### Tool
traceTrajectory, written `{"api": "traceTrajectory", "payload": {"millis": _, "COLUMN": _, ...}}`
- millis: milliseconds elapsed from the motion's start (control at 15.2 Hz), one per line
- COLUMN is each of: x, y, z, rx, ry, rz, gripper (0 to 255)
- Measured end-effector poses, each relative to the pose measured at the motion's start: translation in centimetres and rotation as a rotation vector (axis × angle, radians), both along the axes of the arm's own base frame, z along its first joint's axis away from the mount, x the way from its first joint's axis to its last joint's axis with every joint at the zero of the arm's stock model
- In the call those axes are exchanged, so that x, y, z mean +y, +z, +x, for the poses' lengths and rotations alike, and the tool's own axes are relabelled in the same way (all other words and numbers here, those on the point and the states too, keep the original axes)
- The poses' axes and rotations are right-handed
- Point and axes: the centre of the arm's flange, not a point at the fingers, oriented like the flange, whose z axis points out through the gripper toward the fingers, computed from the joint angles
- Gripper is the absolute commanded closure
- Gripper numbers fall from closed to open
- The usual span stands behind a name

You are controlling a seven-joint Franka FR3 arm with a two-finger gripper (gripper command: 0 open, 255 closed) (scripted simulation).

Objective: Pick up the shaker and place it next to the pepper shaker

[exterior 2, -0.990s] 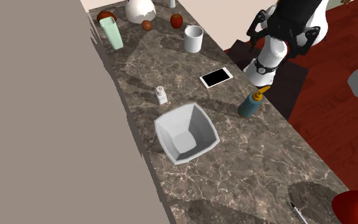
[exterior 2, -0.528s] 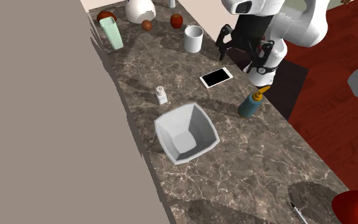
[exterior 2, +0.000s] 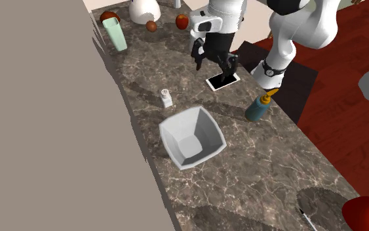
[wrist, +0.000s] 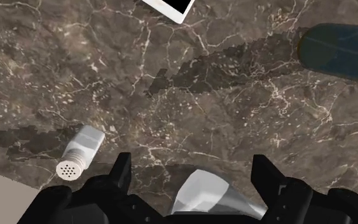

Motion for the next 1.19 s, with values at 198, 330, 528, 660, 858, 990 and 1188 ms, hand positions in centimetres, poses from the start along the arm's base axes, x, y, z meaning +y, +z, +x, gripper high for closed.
{"api": "traceTrajectory", "payload": {"millis": 198, "x": -3.2, "y": -1.8, "z": 1.5, "rx": -0.002, "ry": 0.004, "rz": -0.006, "gripper": 0}}
{"api": "traceTrajectory", "payload": {"millis": 330, "x": -5.1, "y": -3.2, "z": 2.8, "rx": -0.003, "ry": 0.006, "rz": -0.010, "gripper": 0}}
{"api": "traceTrajectory", "payload": {"millis": 528, "x": -8.2, "y": -5.2, "z": 4.1, "rx": -0.006, "ry": 0.010, "rz": -0.016, "gripper": 0}}
{"api": "traceTrajectory", "payload": {"millis": 660, "x": -10.2, "y": -6.5, "z": 5.1, "rx": -0.008, "ry": 0.012, "rz": -0.019, "gripper": 0}}
{"api": "traceTrajectory", "payload": {"millis": 858, "x": -12.8, "y": -8.4, "z": 6.2, "rx": -0.010, "ry": 0.015, "rz": -0.024, "gripper": 0}}
{"api": "traceTrajectory", "payload": {"millis": 990, "x": -13.5, "y": -9.2, "z": 6.9, "rx": -0.010, "ry": 0.017, "rz": -0.026, "gripper": 0}}
{"api": "traceTrajectory", "payload": {"millis": 1188, "x": -13.7, "y": -10.8, "z": 7.2, "rx": -0.010, "ry": 0.017, "rz": -0.026, "gripper": 0}}
